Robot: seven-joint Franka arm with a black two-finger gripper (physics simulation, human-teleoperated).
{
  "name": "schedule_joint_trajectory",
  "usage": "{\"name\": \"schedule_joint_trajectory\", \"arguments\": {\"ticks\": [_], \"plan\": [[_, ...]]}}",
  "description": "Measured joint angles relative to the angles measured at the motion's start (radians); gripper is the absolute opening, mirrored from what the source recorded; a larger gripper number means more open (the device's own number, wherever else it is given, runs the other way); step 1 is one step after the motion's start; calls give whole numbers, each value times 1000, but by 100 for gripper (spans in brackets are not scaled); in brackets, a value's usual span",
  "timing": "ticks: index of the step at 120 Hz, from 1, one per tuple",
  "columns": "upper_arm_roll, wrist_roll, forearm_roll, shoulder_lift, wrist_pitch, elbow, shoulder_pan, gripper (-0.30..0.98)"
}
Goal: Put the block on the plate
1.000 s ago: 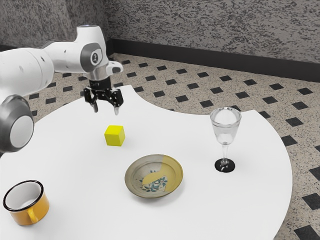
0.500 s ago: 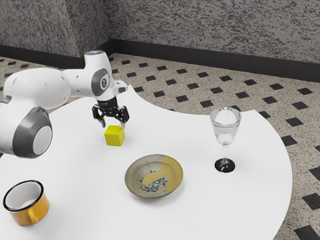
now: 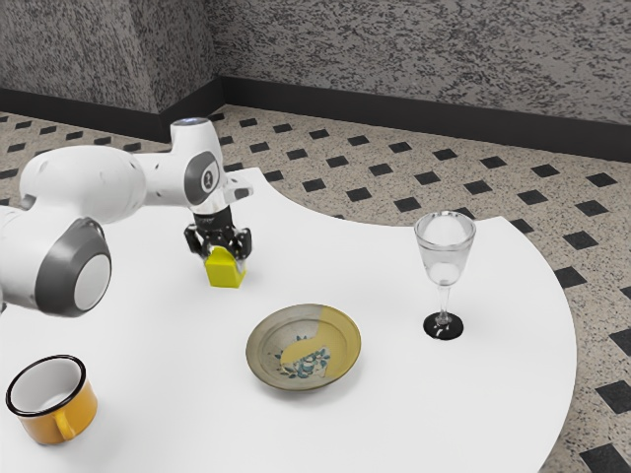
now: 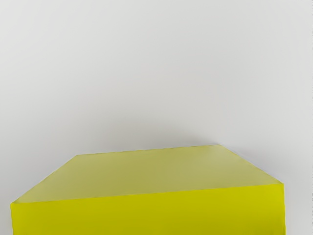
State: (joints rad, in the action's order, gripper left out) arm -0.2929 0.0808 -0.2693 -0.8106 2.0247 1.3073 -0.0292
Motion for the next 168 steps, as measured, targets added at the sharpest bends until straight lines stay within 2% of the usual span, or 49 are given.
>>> {"name": "schedule_joint_trajectory", "arguments": {"ticks": [21,48,77,117,144,168], "plan": [[0,-4,1,14,-5,0,0,42],[5,-6,5,120,-45,62,-9,41],[11,-9,8,318,-64,272,-134,40],[34,-10,28,487,-64,496,-266,39],[91,-11,49,497,-59,531,-319,38],[104,-11,53,413,-22,518,-342,38]]}}
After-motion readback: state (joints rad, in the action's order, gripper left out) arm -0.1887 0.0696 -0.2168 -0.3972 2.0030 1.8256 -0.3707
